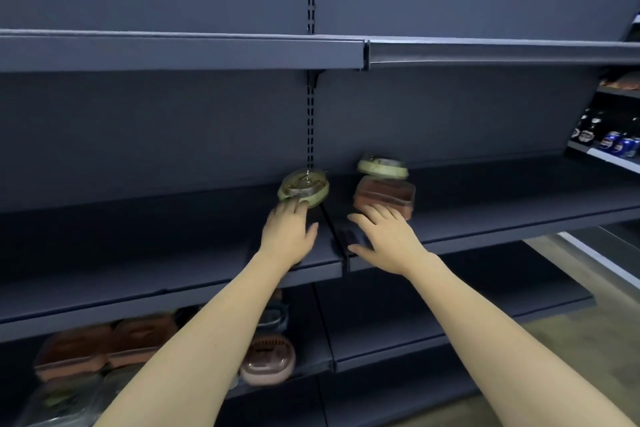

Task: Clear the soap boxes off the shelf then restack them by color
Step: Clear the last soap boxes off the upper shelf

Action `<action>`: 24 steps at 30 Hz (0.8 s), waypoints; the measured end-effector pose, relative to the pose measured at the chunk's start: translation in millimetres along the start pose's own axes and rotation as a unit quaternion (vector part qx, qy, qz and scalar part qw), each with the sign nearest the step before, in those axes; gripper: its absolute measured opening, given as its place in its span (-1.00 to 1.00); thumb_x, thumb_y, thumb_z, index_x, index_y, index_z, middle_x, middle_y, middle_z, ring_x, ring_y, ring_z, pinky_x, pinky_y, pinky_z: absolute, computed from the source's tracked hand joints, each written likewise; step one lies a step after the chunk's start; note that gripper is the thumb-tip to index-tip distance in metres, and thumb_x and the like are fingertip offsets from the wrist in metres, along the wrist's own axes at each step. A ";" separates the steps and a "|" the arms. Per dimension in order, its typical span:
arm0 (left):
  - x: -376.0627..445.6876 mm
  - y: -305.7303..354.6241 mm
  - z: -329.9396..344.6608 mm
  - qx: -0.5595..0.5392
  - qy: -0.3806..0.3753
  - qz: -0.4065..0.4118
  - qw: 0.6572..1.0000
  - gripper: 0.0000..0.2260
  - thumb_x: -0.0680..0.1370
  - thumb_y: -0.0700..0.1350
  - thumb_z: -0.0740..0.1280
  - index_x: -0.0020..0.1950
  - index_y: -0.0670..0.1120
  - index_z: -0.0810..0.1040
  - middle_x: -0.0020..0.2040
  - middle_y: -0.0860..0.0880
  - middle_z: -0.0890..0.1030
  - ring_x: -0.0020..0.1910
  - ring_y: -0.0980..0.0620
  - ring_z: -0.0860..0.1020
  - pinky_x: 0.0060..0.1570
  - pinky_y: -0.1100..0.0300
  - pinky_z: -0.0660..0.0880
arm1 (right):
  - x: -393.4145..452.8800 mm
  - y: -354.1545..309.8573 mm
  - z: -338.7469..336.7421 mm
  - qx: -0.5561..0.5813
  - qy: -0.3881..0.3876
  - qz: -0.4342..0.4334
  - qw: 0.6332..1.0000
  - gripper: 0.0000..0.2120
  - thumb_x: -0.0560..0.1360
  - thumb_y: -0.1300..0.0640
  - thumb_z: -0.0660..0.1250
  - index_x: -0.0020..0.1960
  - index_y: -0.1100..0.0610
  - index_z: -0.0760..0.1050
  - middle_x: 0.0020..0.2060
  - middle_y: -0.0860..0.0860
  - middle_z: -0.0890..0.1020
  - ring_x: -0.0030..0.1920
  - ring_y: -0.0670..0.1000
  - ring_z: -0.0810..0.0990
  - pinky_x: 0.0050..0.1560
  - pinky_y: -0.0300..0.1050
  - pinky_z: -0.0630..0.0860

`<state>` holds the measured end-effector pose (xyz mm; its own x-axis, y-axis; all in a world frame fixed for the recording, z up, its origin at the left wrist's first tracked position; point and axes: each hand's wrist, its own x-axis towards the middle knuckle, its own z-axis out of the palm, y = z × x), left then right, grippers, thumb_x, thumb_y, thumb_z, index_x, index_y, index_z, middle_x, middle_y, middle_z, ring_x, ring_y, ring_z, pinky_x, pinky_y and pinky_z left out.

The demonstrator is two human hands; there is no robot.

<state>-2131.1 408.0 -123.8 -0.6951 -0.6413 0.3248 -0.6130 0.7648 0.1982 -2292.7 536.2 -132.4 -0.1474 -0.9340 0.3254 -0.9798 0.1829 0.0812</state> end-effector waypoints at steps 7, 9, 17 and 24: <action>57.5 2.9 19.4 -0.011 -0.012 -0.060 0.998 -0.45 0.58 0.11 0.18 0.49 -0.13 0.19 0.48 -0.14 0.23 0.44 -0.14 0.19 0.42 0.04 0.15 | 35.7 52.4 13.8 0.004 -0.045 0.015 0.999 -0.44 0.52 -0.18 0.21 0.46 -0.04 0.22 0.44 -0.03 0.27 0.43 0.08 0.19 0.38 0.01 0.14; 69.5 1.2 24.8 -0.005 -0.016 -0.073 0.997 -0.42 0.57 0.13 0.18 0.50 -0.13 0.17 0.50 -0.14 0.18 0.46 -0.14 0.14 0.45 0.04 0.09 | 44.6 59.5 17.5 0.008 -0.055 0.016 0.998 -0.47 0.52 -0.19 0.21 0.44 -0.05 0.24 0.43 -0.02 0.28 0.43 0.09 0.18 0.38 0.02 0.14; 116.1 3.0 45.3 0.014 -0.026 -0.085 0.996 -0.26 0.52 0.20 0.22 0.52 -0.17 0.02 0.50 -0.16 0.14 0.47 -0.13 0.10 0.48 0.03 0.01 | 77.7 86.2 24.4 0.020 -0.084 0.029 0.996 -0.29 0.50 -0.24 0.22 0.52 -0.02 0.04 0.50 0.01 0.10 0.50 0.09 0.02 0.45 0.07 -0.01; 153.7 8.0 55.7 0.046 -0.075 -0.129 0.988 -0.10 0.47 0.30 0.24 0.55 -0.15 -0.12 0.53 -0.24 -0.07 0.51 -0.21 -0.05 0.49 -0.01 -0.09 | 94.8 113.7 29.9 0.024 -0.137 0.089 0.986 -0.11 0.38 -0.40 0.23 0.53 -0.09 -0.10 0.52 0.04 -0.02 0.50 0.14 0.03 0.43 0.18 0.04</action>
<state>-2263.7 312.1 -123.8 -0.5548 -0.8215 0.1317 -0.8039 0.5701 0.1696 -2422.2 459.2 -120.5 -0.3424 -0.9374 0.0635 -0.9393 0.3431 -0.0002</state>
